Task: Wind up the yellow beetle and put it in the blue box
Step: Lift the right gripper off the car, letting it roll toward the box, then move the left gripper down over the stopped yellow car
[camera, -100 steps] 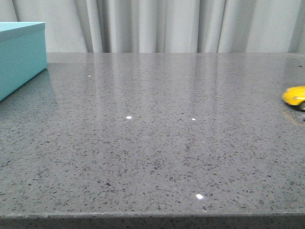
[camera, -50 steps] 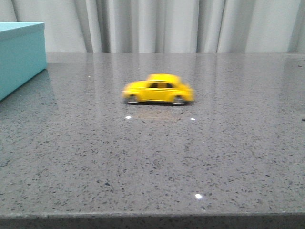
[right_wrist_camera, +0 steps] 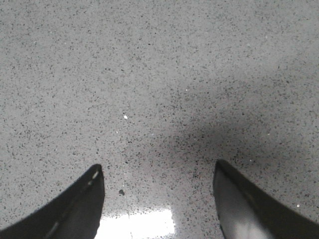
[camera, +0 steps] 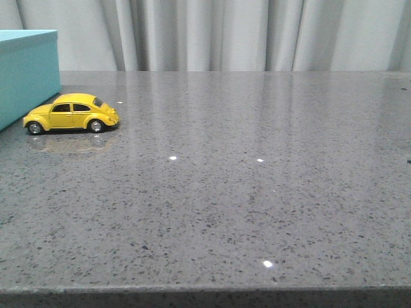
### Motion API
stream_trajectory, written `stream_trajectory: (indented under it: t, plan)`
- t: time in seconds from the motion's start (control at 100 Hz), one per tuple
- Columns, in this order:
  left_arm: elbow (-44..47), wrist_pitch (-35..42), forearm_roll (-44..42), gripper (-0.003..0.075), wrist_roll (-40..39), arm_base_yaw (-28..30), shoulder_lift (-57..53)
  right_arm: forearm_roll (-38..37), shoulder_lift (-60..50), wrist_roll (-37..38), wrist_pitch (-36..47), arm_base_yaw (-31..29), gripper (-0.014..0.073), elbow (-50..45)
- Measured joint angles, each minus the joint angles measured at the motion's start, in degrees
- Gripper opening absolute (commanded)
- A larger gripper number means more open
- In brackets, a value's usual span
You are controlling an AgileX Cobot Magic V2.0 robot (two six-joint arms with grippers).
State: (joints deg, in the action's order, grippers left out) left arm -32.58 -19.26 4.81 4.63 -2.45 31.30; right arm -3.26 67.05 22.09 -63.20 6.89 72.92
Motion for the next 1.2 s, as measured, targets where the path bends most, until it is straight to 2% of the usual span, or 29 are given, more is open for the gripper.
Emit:
stream_trajectory:
  t: [0.28, 0.5, 0.68, 0.84, 0.97, 1.2]
  plan:
    - [-12.9, -12.7, 3.2, 0.0433, 13.9, 0.0, 13.2, 2.3, 0.0, -1.4, 0.0, 0.0, 0.0477, 0.0]
    - [-25.2, -23.7, 13.5, 0.0447, 35.2, 0.0, 26.2, 2.4, 0.0, -1.5, 0.1, 0.0, 0.0477, 0.0]
    - [-32.1, -28.3, 17.8, 0.0447, 49.9, -0.1, 35.6, 2.5, 0.0, -1.7, 0.2, 0.0, 0.0477, 0.0]
    - [-36.4, -29.6, 18.2, 0.0447, 56.3, -1.9, 41.7, 2.5, 0.0, -1.8, 0.3, 0.0, 0.0477, 0.0]
    - [-38.5, -29.6, 18.2, 0.0446, 62.2, -6.4, 45.5, 2.6, 0.0, -1.9, 0.8, 0.0, 0.0477, 0.0]
    - [-41.8, -29.0, 16.8, 0.0446, 64.2, -12.6, 52.0, 2.7, 0.0, -2.7, 1.0, 0.0, 0.0477, 0.0]
